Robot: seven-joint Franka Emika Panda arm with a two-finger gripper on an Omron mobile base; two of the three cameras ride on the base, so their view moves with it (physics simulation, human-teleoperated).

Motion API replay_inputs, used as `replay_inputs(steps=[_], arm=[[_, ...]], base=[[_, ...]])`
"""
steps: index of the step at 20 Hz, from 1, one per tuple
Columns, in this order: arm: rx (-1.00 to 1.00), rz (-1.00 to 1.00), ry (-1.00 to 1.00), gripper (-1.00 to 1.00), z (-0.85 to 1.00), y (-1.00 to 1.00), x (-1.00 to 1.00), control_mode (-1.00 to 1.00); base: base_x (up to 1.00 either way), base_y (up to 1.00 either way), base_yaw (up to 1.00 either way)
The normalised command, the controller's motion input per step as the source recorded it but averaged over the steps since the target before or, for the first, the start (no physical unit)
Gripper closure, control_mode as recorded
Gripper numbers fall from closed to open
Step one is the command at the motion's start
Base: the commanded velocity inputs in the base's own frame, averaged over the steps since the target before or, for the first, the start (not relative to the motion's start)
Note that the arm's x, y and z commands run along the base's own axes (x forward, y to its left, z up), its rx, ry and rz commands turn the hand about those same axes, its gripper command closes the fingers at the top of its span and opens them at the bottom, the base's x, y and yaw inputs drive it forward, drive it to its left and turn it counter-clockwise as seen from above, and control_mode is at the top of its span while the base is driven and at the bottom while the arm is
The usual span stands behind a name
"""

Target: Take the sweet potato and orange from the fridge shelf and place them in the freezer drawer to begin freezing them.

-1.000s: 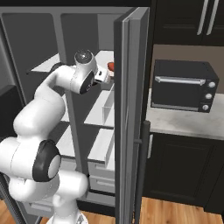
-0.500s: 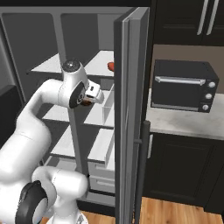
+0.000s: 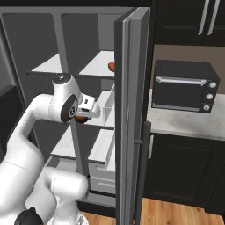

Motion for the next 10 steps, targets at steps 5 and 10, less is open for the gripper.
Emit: replay_inputs(steps=[5,10], arm=[[0.0,0.0,0.0,1.0,0.0,0.0,-0.02,-1.0],[0.0,0.0,0.0,1.0,0.0,0.0,-0.15,1.0]], base=[[0.0,0.0,0.0],[-0.32,-0.14,0.01]])
